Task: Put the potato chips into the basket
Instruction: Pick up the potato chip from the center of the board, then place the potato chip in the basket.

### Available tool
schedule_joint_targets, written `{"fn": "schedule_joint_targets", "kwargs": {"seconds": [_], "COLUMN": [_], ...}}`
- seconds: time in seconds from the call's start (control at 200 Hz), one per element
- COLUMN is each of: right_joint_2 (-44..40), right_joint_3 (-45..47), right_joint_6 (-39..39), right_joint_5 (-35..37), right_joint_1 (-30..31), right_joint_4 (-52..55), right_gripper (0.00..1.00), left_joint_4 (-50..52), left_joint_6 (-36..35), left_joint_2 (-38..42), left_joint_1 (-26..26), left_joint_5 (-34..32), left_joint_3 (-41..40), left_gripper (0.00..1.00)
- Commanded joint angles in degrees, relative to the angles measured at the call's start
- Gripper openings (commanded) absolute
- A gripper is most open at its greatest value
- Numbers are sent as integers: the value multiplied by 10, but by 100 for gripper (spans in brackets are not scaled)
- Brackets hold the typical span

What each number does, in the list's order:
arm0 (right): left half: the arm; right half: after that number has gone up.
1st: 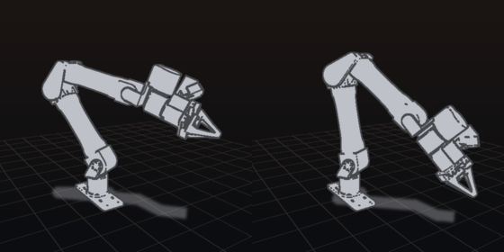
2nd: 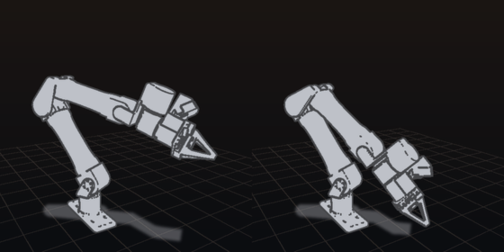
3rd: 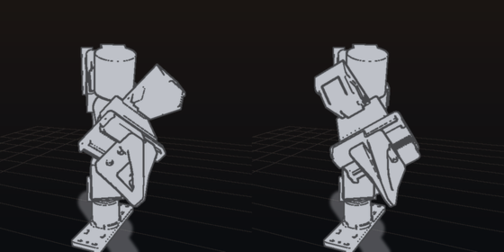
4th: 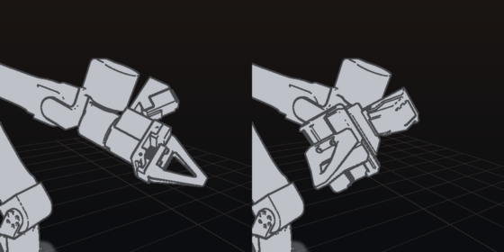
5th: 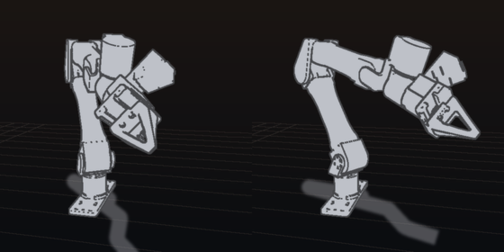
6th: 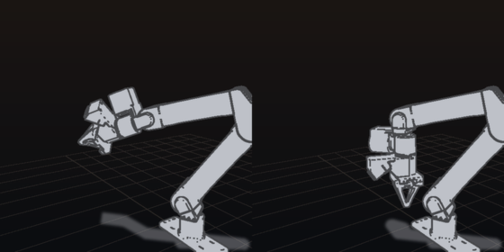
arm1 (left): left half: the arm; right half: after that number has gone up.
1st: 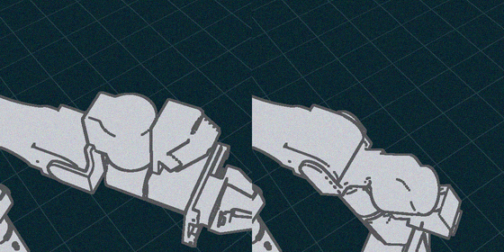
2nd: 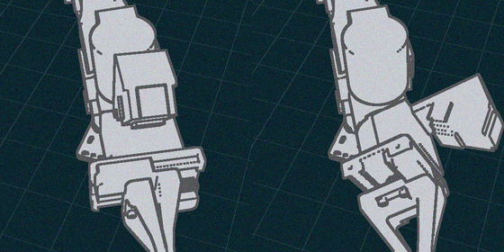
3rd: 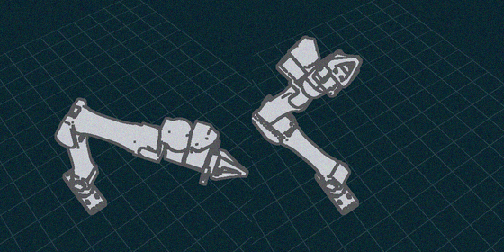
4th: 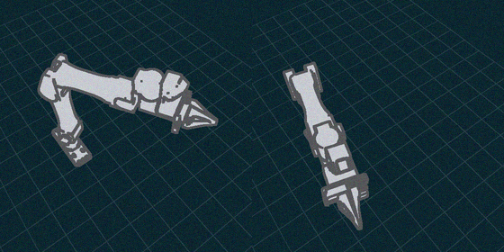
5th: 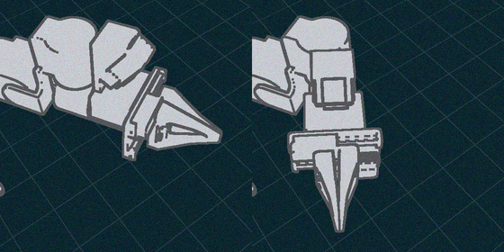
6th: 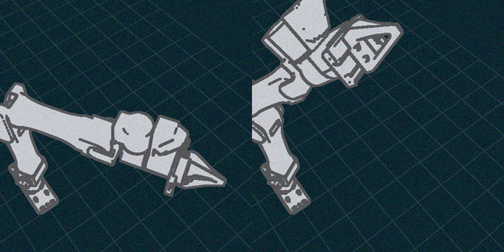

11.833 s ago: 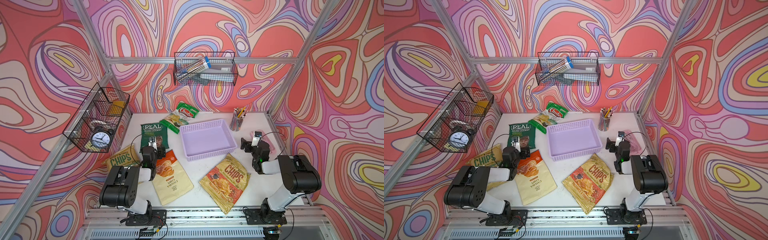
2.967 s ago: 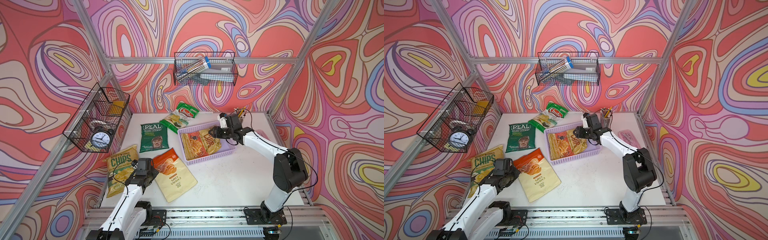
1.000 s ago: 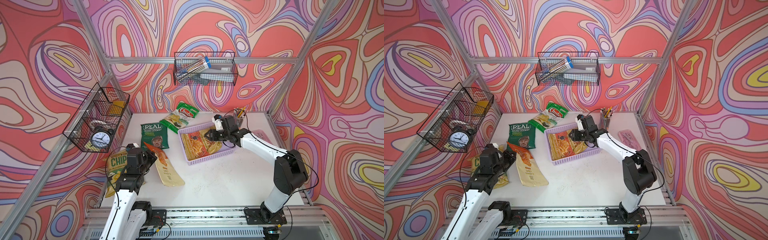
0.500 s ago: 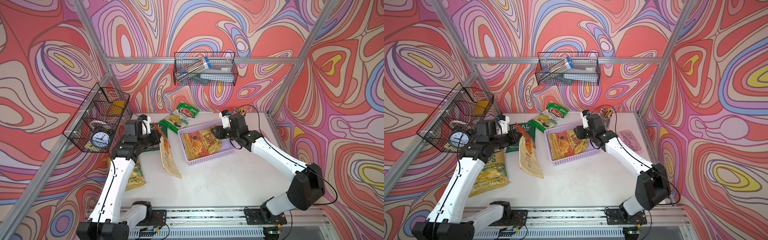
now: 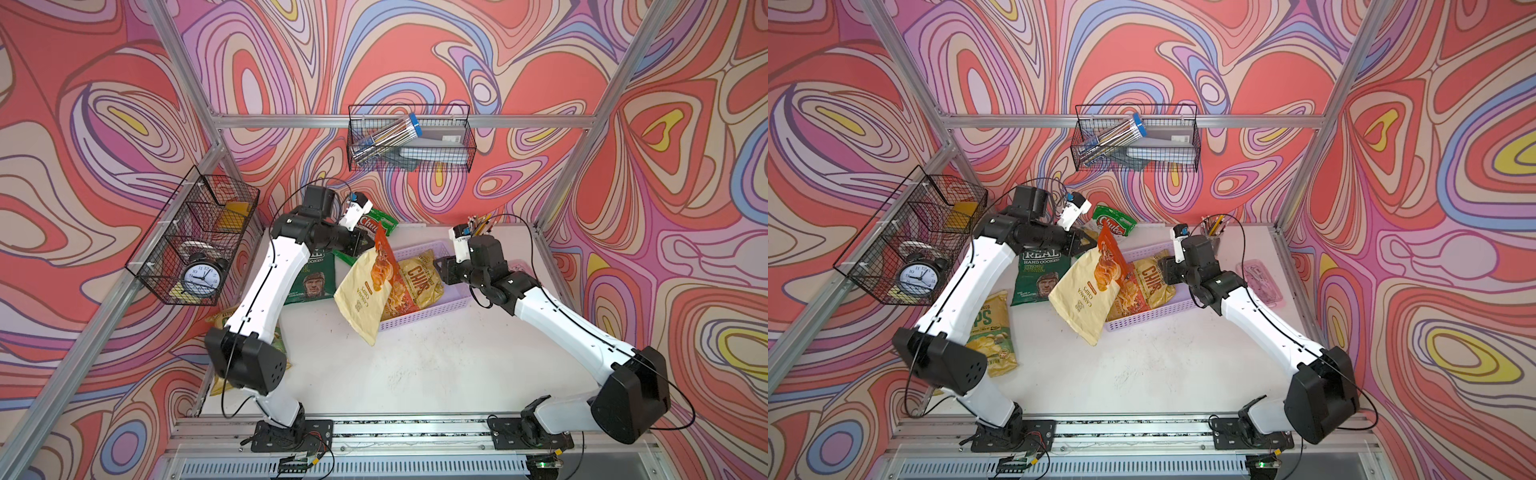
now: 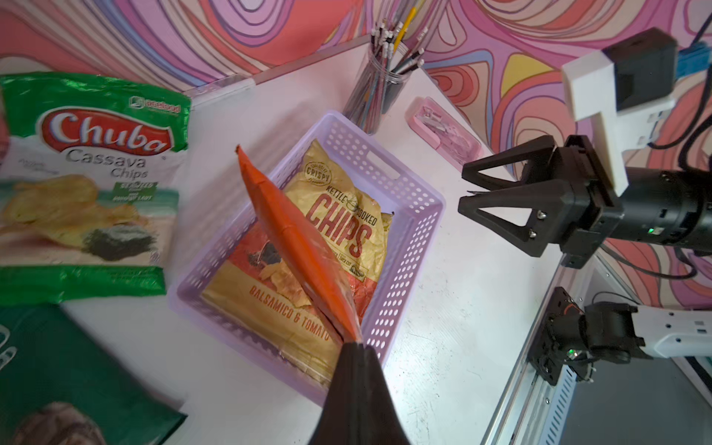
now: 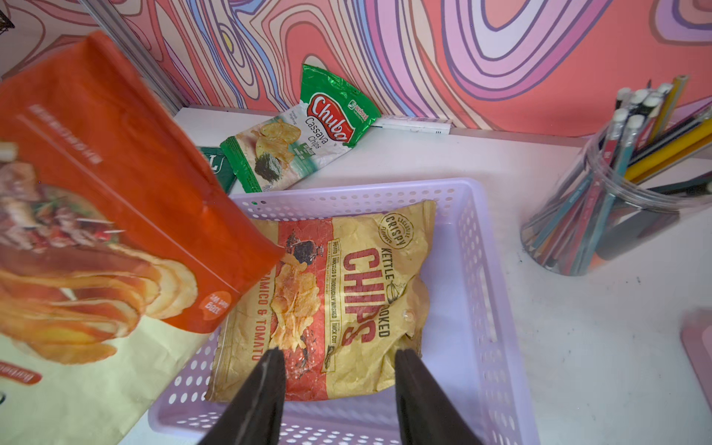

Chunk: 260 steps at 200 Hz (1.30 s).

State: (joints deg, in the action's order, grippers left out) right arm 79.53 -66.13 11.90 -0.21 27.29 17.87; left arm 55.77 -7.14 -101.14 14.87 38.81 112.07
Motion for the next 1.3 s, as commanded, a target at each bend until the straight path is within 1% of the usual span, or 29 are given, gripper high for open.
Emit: {"fn": "schedule_joint_targets", "kwargs": {"seconds": [0.0,0.12,0.18,0.335,0.406,0.511,0.561,0.621,0.696,0.796,0.896,0.991,1.041,1.077,1.127,1.217,1.252,1.297], "right_joint_2": [-24,-37,-41,-54,-63,-73,-75,-78,-80,-79,-82,-84,-85,-85,-84,-80,-77,-74], "right_joint_3": [13,28,34,45,50,59,62,65,69,71,73,75,75,75,75,75,73,72], "right_joint_6": [-12,-14,-15,-18,-22,-27,-28,-28,-29,-28,-26,-25,-25,-24,-24,-20,-19,-18], "right_joint_5": [29,38,40,51,60,77,81,83,83,89,94,97,96,97,97,96,94,90], "right_joint_1": [-3,-5,-5,-7,-7,-11,-12,-13,-14,-15,-15,-15,-17,-16,-16,-17,-17,-16], "right_joint_4": [-13,-29,-34,-32,-30,-35,-39,-41,-43,-41,-37,-36,-35,-35,-36,-38,-39,-39], "right_gripper": [47,46,46,45,45,44,43,43,43,43,42,42,42,42,42,42,42,42], "left_joint_4": [102,163,164,209,217,211,192,175,154,101,56,0,-41,-89,-188,-397,-447,-438], "left_joint_6": [-108,-219,-232,-275,-279,-297,-301,-311,-314,-265,-229,-181,-150,-113,-44,104,130,127], "left_joint_2": [-70,-143,-176,-260,-281,-287,-290,-305,-332,-368,-390,-395,-388,-379,-361,-327,-322,-325], "left_joint_1": [21,60,73,73,74,74,74,72,68,62,61,61,61,61,61,60,60,61], "left_joint_5": [108,118,119,141,156,202,197,188,205,250,298,342,363,377,388,371,362,345], "left_joint_3": [105,208,252,361,378,365,350,350,366,381,378,368,350,328,283,172,147,141], "left_gripper": [0,0,0,0,0,0,0,0,0,0,0,0,0,0,0,0,0,0]}}
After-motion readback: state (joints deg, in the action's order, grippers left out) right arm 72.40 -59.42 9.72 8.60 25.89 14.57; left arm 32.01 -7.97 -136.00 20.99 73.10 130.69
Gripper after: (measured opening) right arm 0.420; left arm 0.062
